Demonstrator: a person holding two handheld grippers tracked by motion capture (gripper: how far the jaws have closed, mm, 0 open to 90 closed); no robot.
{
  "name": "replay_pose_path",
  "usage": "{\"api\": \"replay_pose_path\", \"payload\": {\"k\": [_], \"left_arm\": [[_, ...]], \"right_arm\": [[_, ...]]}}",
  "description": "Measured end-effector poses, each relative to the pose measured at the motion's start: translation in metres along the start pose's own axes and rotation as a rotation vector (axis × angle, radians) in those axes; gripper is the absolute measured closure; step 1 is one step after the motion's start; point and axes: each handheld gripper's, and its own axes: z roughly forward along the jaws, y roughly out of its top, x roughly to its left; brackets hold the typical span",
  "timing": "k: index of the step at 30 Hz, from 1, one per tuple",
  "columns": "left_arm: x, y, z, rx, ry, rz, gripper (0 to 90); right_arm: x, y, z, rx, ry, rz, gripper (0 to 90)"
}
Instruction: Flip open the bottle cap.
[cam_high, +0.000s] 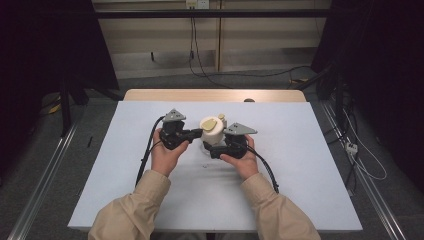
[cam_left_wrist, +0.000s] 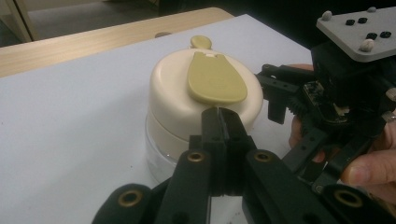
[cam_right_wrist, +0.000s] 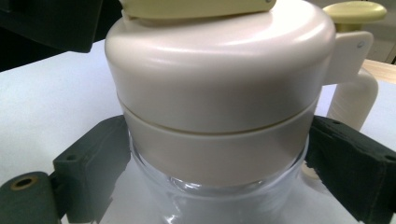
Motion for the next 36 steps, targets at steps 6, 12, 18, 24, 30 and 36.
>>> {"api": "replay_pose_path", "payload": {"k": [6, 12, 18, 24, 30, 36], "left_arm": [[-0.001, 0.002, 0.002, 0.011, 0.01, 0.01, 90.0], [-0.002, 0.004, 0.004, 0.003, 0.005, 0.013, 90.0], [-0.002, 0.006, 0.004, -0.007, 0.01, 0.009, 90.0], [-0.002, 0.007, 0.004, -0.009, 0.01, 0.004, 90.0], [-0.002, 0.009, 0.004, -0.019, 0.015, -0.005, 90.0], [-0.003, 0.012, 0.003, -0.026, 0.02, 0.001, 90.0]], "right_arm": [[0.0, 0.0, 0.0, 0.0, 0.0, -0.005, 7.5], [0.0, 0.0, 0.0, 0.0, 0.0, -0.004, 7.7], [-0.001, 0.0, -0.001, -0.002, 0.003, 0.001, 7.9], [-0.001, 0.0, -0.001, -0.003, 0.002, 0.001, 7.9], [-0.001, 0.001, -0.001, -0.005, 0.002, 0.005, 7.9], [-0.001, 0.001, -0.001, -0.005, 0.002, 0.002, 7.9]]}}
